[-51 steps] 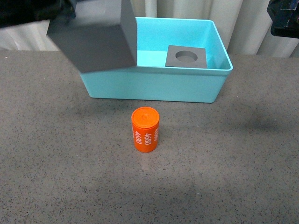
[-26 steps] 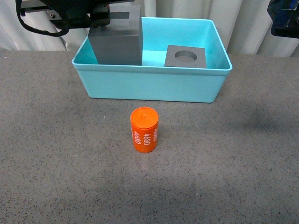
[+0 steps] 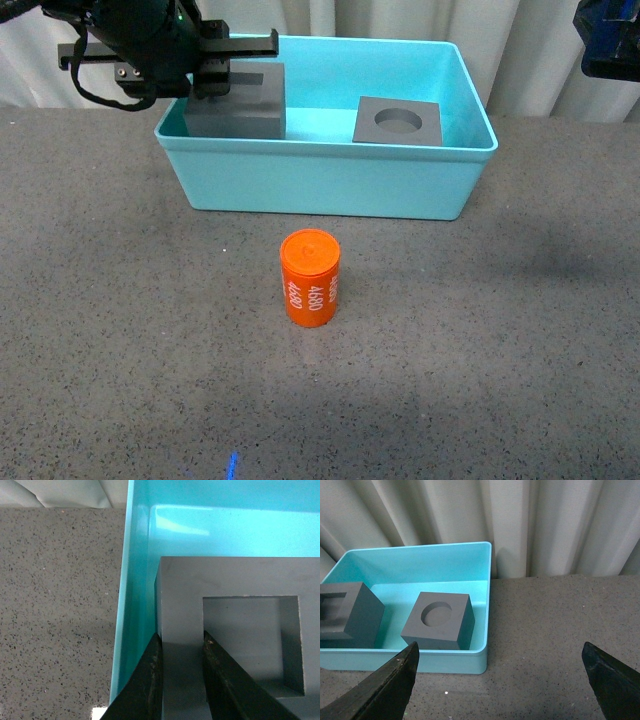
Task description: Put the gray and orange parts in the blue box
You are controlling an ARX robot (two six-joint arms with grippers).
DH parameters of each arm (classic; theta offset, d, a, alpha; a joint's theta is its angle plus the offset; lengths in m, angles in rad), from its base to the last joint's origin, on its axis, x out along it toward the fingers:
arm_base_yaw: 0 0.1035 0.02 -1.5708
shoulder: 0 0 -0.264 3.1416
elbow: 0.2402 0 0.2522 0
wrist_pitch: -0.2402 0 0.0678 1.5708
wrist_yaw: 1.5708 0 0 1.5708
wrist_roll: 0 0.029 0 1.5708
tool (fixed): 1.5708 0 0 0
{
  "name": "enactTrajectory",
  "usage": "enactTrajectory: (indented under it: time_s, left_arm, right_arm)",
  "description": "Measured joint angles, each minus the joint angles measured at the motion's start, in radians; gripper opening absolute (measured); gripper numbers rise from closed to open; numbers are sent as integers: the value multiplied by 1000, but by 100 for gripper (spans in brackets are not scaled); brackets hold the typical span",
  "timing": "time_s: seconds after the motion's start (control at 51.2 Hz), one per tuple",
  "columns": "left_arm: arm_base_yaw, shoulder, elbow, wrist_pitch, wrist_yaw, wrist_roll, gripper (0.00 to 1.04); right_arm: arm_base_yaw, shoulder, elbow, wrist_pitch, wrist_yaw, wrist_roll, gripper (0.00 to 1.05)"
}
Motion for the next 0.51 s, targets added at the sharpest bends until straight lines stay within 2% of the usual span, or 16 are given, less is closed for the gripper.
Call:
enactTrajectory:
  time_s: [0.215,0.293,0.41,0.488,0.507]
  left_arm:
    - [-6,14,0,0,-24,-3,18]
    - [-9,4,-12,6,-40,-3,33]
    - [-10,-58,-76,55,-7,-10,57]
    - [-10,-96,-113,90,8,-14,66]
    - [-10,-121,-138,116,19,-15,71]
  right_arm:
    - [0,0,0,0,0,0,95]
    - [0,0,0,0,0,0,95]
    - [0,0,0,0,0,0,95]
    - [0,0,0,0,0,0,95]
    - [0,0,0,0,0,0,95]
